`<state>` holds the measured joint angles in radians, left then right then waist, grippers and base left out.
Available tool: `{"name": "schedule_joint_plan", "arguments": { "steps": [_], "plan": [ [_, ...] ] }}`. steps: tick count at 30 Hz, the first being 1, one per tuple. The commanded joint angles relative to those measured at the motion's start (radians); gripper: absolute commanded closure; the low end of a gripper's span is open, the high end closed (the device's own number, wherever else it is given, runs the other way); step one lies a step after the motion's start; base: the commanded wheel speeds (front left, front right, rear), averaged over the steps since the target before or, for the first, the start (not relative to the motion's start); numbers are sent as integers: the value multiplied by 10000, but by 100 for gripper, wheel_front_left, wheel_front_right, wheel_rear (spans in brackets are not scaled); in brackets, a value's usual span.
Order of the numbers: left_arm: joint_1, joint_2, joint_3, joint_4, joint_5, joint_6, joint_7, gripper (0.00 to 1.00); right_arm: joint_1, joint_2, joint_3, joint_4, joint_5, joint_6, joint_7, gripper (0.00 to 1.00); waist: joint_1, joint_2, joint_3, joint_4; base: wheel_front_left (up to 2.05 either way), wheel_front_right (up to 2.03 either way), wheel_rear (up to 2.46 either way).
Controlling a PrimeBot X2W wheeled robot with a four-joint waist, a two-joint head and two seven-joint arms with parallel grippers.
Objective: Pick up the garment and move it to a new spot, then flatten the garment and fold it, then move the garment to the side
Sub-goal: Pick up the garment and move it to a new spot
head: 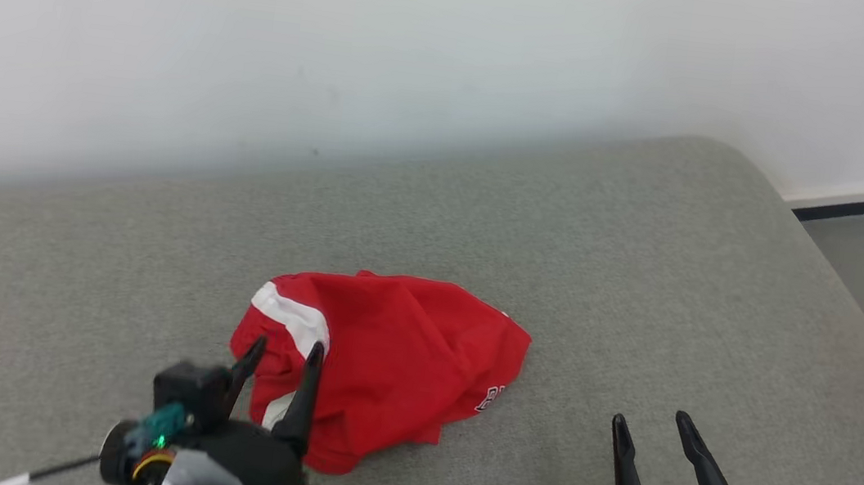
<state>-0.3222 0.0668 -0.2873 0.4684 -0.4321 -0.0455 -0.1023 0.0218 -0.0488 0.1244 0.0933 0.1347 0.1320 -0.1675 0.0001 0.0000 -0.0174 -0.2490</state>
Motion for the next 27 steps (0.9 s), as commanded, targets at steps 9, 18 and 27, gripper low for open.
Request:
{"name": "schedule_joint_plan", "arguments": {
  "steps": [9, 18, 27],
  "plan": [
    [2052, 515, 259, -1068, 477, 357, -1486, 0, 573, -26, -703, -60, -318, -25, -159, 0, -1, 0, -525, 1465, 0, 0, 0],
    [3587, 588, 1438, -2407, 960, 414, -1631, 0, 840, -457, -793, 365, -311, -25, -672, 0, -1, 0, -659, 2324, 0, 0, 0],
    [4444, 377, 2832, -2881, 1402, 26, -1634, 0, 979, -817, -707, 887, -31, -25, -965, 0, -1, 0, -811, 2429, 0, 0, 0]
  ]
}}
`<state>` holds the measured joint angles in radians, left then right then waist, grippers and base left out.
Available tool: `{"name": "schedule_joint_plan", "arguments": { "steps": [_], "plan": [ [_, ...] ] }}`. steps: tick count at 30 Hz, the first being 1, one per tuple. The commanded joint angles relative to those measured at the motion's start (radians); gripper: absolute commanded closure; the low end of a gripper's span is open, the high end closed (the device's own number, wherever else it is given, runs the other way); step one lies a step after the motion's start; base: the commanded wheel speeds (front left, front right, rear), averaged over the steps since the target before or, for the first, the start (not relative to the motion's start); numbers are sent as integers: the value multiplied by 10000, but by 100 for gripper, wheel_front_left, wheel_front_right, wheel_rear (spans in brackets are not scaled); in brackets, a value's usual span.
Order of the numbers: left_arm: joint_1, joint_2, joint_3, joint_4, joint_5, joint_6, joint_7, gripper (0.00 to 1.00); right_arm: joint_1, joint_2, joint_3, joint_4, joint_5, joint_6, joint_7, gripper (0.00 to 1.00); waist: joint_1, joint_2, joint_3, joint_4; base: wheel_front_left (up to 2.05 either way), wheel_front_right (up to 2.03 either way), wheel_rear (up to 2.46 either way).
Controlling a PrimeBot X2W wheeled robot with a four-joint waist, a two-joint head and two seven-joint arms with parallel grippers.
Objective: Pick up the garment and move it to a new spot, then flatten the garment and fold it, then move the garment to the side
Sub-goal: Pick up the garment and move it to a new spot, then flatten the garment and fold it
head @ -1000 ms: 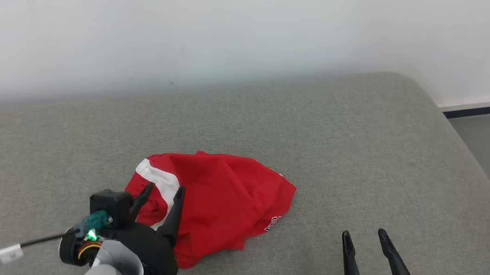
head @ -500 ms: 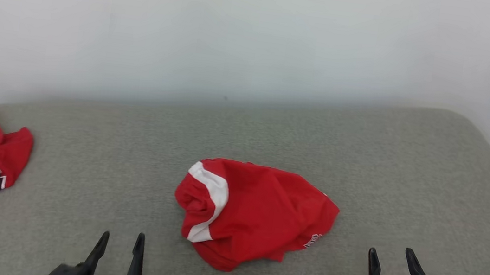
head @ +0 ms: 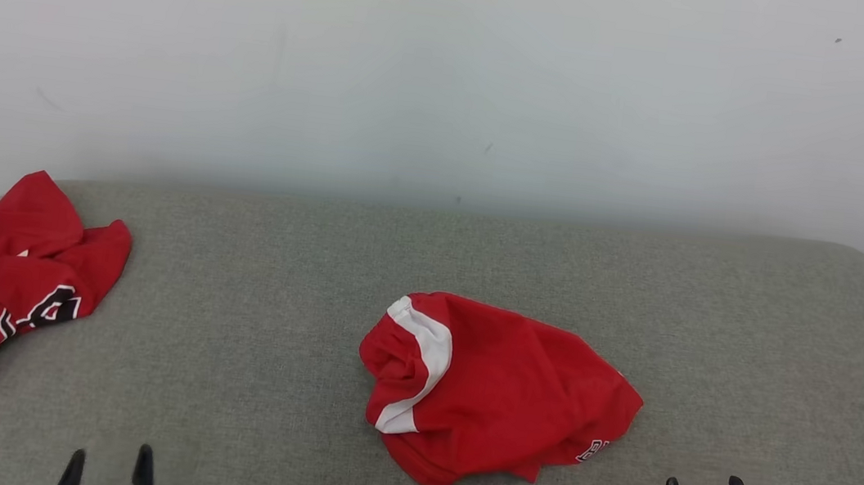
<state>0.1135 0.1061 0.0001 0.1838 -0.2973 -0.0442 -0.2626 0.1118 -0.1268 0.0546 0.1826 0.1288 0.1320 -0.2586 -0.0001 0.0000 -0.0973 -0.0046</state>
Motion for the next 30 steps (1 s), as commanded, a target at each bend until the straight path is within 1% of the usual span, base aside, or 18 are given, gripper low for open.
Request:
{"name": "schedule_joint_plan", "arguments": {
  "steps": [1, 7, 12, 18, 30],
  "plan": [
    [131, -76, 130, -47, 28, -62, -31, 0, 80, 0, -64, 32, 38, -25, -49, 0, 1, 0, -24, -32, 0, 0, 0],
    [268, -260, 793, 197, 137, -462, -34, 0, 116, 206, -380, 37, 270, -25, -73, 0, 1, 0, -73, -165, 0, 0, 0],
    [302, -374, 970, 368, 293, -664, -34, 0, 156, 258, -432, -21, 328, -25, -77, 0, 1, 0, -61, -262, 0, 0, 0],
    [334, -462, 1049, 491, 411, -792, -33, 0, 164, 340, -584, 40, 301, -25, -77, 0, 1, 0, -23, -329, 0, 0, 0],
    [342, -532, 1112, 600, 497, -854, -35, 0, 93, 407, -489, 207, 413, -25, -78, 0, 1, 0, 98, -437, 0, 0, 0]
  ]
}}
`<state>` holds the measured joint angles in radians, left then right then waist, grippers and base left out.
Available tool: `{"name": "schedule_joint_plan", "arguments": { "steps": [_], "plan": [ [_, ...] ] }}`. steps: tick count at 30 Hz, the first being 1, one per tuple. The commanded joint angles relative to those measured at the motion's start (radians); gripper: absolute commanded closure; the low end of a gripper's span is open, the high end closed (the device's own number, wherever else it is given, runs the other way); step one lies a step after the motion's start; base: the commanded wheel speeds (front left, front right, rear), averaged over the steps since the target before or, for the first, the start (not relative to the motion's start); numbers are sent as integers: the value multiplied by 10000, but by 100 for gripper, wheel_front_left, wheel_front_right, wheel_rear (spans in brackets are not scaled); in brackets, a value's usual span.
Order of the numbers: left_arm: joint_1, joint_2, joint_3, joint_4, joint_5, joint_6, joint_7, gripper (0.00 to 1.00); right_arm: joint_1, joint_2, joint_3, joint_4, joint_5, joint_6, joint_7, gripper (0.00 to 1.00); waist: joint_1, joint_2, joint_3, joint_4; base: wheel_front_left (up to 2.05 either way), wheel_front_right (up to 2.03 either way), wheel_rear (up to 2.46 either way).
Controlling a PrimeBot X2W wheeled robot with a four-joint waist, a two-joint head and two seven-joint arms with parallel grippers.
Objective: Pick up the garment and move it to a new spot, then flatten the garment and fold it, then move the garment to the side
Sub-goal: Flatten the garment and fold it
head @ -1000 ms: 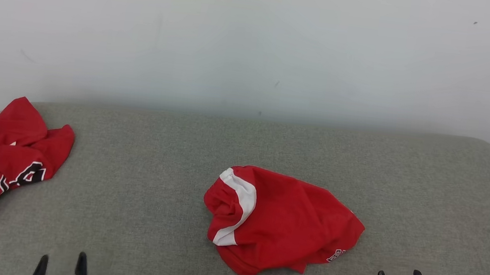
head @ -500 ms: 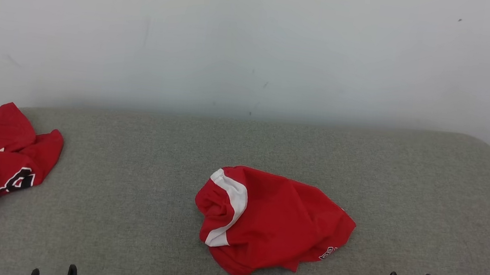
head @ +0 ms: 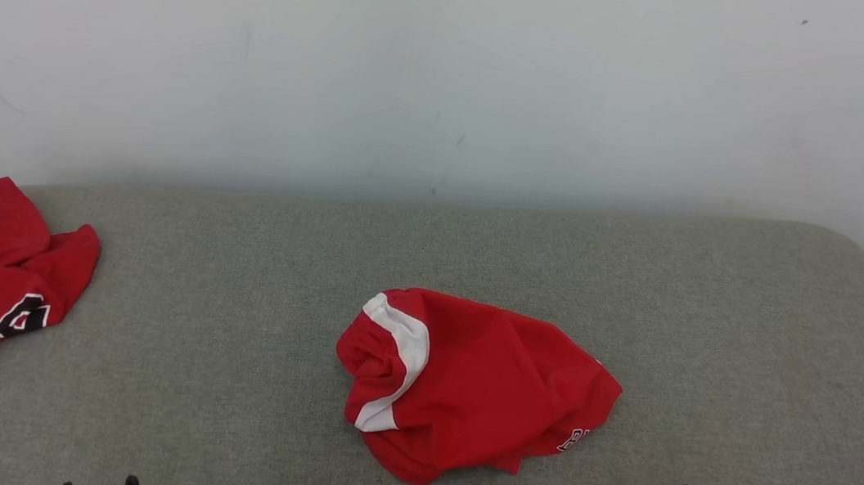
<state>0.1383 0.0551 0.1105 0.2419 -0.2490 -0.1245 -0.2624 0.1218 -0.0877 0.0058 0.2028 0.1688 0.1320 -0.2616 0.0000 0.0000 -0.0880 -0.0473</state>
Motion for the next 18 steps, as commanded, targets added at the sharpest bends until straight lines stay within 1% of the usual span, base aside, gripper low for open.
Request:
{"name": "schedule_joint_plan", "arguments": {
  "steps": [1, 13, 16, 18],
  "plan": [
    [96, -24, 8, 53, 15, -56, -35, 0, -28, 22, -2, 18, 24, -25, -48, 0, 0, 0, 12, -22, 0, 0, 0],
    [-76, -43, -40, 284, -37, -56, -37, 0, -142, 114, 2, 143, -2, -25, -48, 0, 0, 0, 117, -175, 0, 0, 0],
    [-297, -45, -210, 449, -127, -58, -37, 0, -190, 124, 64, 166, -17, -25, -48, 0, 0, 0, 149, -271, 0, 0, 0],
    [-589, 64, -424, 609, -249, -60, -37, 0, -234, 122, 121, 179, -21, -25, -48, 0, 0, 0, 182, -363, 0, 0, 0]
  ]
}}
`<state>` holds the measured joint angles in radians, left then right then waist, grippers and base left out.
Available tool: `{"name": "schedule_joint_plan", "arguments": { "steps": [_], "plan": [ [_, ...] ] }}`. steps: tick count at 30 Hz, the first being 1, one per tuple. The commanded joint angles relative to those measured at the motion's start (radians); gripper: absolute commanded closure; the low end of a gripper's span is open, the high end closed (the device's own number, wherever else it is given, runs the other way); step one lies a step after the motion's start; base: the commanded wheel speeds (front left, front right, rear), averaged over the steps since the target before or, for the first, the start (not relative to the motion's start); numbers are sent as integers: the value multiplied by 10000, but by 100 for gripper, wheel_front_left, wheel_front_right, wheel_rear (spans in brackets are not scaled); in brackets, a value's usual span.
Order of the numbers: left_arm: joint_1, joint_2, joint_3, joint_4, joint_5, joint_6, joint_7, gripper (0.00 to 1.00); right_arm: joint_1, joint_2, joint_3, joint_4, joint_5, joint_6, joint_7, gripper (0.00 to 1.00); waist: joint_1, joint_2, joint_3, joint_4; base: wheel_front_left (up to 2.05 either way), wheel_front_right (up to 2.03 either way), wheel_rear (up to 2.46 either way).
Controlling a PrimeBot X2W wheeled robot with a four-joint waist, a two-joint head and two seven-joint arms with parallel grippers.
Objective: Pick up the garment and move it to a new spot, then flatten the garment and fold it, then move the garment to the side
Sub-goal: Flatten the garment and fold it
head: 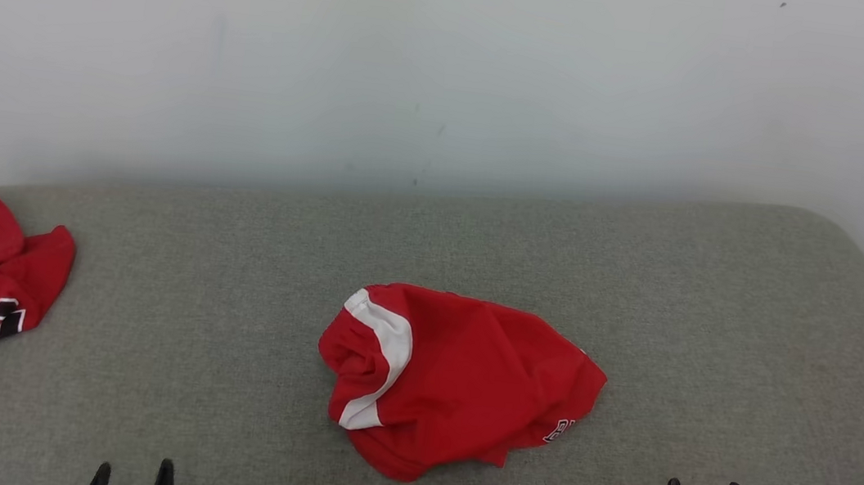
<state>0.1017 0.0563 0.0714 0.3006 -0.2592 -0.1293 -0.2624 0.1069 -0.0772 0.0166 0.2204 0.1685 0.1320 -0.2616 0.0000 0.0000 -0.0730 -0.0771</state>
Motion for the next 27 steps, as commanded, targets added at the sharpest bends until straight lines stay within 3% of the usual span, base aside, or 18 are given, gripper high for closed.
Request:
{"name": "schedule_joint_plan", "arguments": {
  "steps": [1, 7, 13, 20, 27],
  "plan": [
    [-414, 153, -218, 141, -209, -12, 5, 0, -102, 5, 34, 13, -13, -25, -49, 0, 0, 0, 52, -123, 0, 0, 0],
    [-2053, 658, -1582, 597, -839, -2, 1172, 0, -212, -73, 197, 75, 20, -25, -50, 0, 0, 0, 184, -567, 0, 0, 0],
    [-3742, 1009, -2140, 1077, -1351, -1, 2790, 0, -314, -108, 438, 141, 49, -25, -47, 0, 0, 0, 344, -1347, 0, 0, 0],
    [-5159, 1635, -2753, 2012, -1463, -3, 3754, 0, -444, -227, 708, 215, 101, -25, -39, 0, 0, 0, 612, -2200, 0, 0, 0],
    [-6114, 2487, -3920, 3193, -2315, -2, 5059, 0, -651, -478, 802, 135, 154, -25, -1, 0, 0, 0, 1022, -3170, 0, 0, 0]
  ]
}}
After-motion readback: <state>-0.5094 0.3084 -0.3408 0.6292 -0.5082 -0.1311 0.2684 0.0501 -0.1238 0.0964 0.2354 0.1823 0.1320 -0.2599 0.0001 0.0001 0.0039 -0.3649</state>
